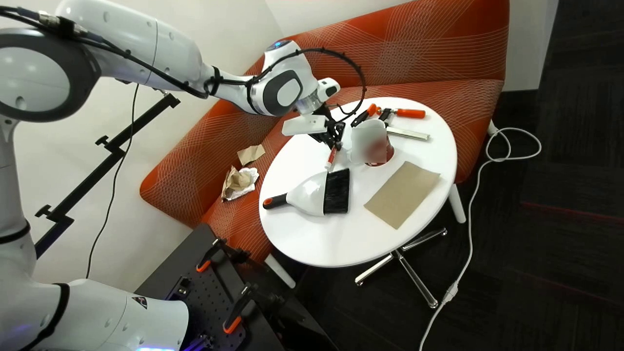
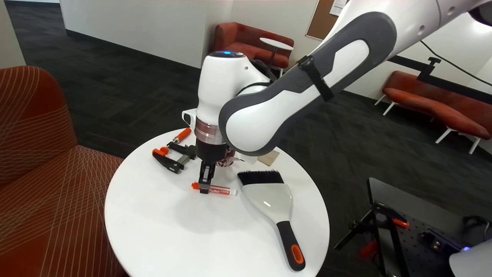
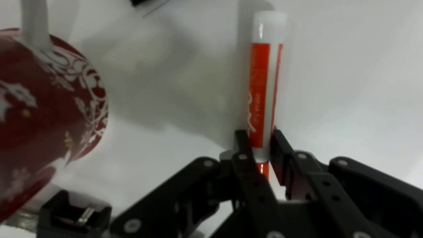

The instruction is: Put the marker in the mug

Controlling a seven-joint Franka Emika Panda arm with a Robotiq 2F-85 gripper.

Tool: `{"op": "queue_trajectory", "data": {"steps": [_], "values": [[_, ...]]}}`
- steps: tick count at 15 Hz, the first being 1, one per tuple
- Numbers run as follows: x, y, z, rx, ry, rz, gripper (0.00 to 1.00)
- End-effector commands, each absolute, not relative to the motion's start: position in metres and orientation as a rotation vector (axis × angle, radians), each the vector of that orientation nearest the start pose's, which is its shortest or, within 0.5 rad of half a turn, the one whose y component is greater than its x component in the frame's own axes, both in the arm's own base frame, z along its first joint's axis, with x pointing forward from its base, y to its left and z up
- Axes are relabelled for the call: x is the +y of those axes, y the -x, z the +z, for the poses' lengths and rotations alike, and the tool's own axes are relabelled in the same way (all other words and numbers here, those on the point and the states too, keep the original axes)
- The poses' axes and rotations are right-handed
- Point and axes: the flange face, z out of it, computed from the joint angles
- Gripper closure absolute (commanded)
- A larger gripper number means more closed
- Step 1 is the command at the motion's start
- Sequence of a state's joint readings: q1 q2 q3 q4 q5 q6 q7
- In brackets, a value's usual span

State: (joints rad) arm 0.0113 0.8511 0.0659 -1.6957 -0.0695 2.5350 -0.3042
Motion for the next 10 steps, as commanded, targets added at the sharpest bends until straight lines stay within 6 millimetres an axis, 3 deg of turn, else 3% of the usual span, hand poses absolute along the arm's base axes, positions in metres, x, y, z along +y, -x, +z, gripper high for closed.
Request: {"op": "queue_trajectory", "data": {"steps": [1,4,10], "values": [[0.055,-0.661,0.123,-0.614,3.074,-0.012,0.96],[0.060,-0.660,0.152,-0.593,3.086,-0.081,0.94],[0.068,-0.650,0.241,-0.560,3.117,-0.209,0.94]]}}
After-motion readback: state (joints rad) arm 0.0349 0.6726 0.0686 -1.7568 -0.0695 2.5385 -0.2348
